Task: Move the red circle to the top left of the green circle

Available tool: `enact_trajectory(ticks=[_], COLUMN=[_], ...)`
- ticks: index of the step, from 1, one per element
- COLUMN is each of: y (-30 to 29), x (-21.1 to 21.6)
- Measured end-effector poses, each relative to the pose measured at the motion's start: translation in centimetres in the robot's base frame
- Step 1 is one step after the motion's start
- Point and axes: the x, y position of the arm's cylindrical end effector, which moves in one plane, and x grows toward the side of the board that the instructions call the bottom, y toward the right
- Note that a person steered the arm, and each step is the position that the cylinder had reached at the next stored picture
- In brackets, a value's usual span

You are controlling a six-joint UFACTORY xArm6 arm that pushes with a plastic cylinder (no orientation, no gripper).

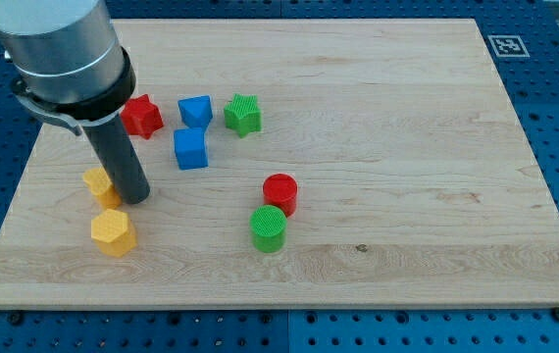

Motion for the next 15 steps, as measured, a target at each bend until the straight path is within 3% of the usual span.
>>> enact_trajectory(ticks=[3, 9, 12, 13, 15], y=[8.0, 12.1, 20.2, 24.5, 24.7], x=[-1.1, -1.8, -4.7, -2.5, 1.1])
